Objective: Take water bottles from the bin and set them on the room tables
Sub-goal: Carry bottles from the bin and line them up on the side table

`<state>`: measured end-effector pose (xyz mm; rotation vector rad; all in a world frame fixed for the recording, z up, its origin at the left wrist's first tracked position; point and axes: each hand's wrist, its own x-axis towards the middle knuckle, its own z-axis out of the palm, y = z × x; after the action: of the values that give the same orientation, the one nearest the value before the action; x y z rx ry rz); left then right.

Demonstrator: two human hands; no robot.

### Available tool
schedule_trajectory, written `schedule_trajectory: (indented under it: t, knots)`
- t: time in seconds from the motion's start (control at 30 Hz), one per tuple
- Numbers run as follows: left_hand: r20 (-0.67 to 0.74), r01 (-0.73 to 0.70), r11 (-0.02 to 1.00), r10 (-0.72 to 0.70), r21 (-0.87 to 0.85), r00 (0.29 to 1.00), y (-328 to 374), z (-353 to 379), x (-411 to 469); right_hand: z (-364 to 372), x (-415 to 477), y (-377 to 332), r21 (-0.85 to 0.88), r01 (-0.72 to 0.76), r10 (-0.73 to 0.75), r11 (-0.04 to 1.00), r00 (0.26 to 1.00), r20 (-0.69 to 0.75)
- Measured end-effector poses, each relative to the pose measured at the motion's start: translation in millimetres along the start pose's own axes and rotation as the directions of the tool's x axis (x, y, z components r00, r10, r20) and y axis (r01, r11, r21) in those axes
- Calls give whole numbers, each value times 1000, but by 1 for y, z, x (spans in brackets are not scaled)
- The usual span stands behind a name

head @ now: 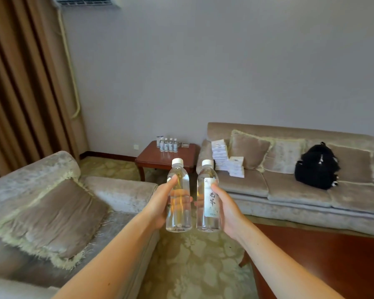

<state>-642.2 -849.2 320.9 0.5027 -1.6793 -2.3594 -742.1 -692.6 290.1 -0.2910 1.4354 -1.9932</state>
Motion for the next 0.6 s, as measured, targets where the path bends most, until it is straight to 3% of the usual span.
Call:
schedule_trajectory:
  t: [0.17,0.33,0.6]
  knots:
    - [-80,-41,999,41,-2,996,9,-25,75,-1,98,-8,-29,-44,44,999,999,10]
    - [-181,-39,999,42,17,983,18,-67,184,10,213,-18,-87,96,-95,992,995,16]
    - [-115,25,996,-15,82,993,74,-116,365,33,384,-56,-67,128,-130,989,991,-23]
